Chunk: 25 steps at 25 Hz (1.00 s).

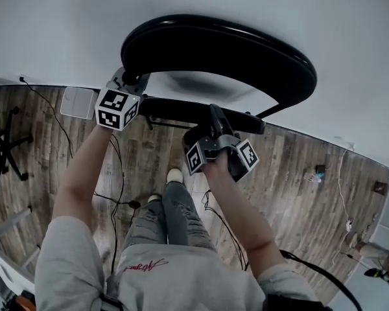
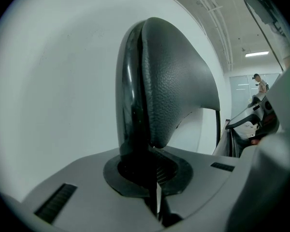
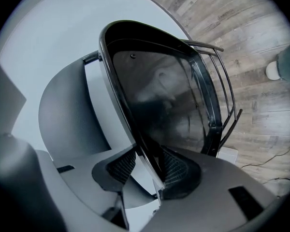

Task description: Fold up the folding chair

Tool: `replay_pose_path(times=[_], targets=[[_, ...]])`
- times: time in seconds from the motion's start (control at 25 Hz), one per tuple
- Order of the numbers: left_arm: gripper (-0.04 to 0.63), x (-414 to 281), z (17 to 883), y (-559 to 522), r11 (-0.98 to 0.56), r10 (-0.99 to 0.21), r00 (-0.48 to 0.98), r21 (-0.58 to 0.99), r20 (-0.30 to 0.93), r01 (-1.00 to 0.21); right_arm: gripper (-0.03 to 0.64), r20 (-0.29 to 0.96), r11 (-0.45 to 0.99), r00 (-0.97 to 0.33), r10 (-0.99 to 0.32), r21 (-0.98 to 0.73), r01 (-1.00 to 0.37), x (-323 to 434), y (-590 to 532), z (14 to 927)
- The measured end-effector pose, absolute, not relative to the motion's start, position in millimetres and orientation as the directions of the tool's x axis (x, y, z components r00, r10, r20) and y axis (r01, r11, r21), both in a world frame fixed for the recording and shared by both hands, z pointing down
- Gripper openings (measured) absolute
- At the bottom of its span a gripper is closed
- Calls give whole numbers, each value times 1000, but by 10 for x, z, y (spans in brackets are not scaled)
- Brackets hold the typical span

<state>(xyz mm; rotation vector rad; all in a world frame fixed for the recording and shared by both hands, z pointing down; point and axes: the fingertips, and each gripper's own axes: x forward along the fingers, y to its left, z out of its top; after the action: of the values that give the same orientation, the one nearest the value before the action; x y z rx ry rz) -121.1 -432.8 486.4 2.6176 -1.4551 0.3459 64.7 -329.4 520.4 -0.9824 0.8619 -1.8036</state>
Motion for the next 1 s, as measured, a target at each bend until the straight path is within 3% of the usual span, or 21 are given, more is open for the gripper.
replay_pose_path(times=[0.4,1.0], targets=[[18,-1001,4985,-4720,-545,-780,519,28,348,-838,158,297,-378,-244,-923,-816,437,832,-3755,5266],[20,-1061,4813,-4781,-444,-853,425,9,303,-896,158,336,-440,-295,-894,-780,446,837,-4109,5222]])
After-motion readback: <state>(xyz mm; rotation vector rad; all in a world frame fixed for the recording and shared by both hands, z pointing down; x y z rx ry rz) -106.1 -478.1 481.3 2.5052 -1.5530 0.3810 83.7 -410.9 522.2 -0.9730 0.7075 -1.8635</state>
